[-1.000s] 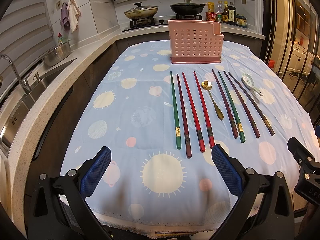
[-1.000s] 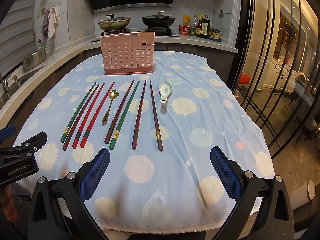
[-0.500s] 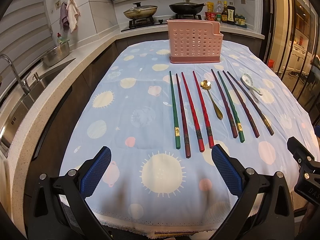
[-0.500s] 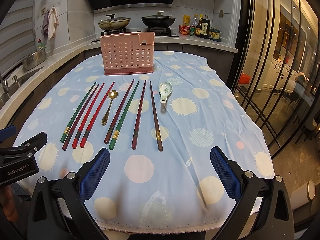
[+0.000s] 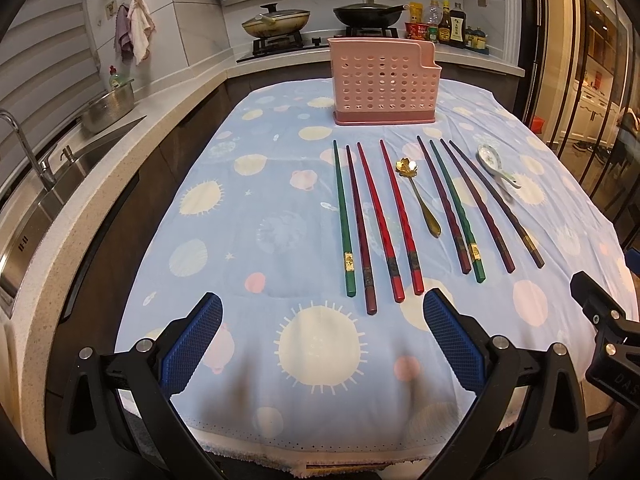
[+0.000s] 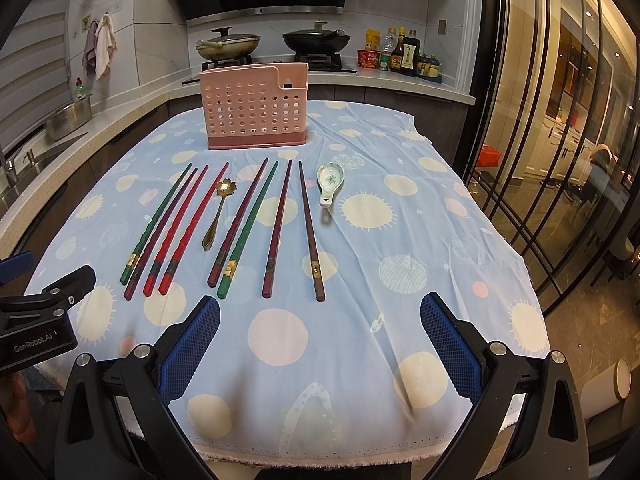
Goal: Organize utensils
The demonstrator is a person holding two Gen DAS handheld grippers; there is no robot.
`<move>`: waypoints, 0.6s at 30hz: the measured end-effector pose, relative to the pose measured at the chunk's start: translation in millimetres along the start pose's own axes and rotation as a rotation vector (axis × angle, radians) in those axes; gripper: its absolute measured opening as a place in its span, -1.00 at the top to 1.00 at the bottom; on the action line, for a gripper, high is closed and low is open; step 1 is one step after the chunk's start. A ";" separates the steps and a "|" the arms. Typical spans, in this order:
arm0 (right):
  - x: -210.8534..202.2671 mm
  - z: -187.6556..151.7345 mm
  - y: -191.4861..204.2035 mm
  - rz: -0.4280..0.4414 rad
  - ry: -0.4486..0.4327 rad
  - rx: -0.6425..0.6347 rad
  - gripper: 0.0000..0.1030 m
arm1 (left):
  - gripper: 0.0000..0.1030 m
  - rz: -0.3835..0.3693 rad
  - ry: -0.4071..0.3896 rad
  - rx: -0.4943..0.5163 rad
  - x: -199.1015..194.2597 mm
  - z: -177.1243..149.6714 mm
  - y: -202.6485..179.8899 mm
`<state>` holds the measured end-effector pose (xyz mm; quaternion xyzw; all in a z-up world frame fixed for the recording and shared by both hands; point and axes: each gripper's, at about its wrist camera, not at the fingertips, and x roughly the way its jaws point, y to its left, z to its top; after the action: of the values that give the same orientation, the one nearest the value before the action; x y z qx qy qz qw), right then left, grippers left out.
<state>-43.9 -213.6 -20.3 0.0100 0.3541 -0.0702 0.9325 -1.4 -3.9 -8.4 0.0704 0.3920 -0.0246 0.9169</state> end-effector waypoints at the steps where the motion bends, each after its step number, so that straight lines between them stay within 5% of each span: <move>1: 0.0 0.0 -0.1 0.000 0.000 0.000 -0.87 | -0.87 0.001 -0.001 0.002 -0.1 0.0 -0.2; 18: 5.7 -7.0 -4.6 -0.004 0.019 0.010 -0.87 | -0.86 0.004 0.039 -0.050 23.1 4.7 22.5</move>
<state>-45.0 -218.3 -29.2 0.0145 0.3628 -0.0739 0.9288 20.2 17.8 -19.4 0.0486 0.4101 -0.0114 0.9107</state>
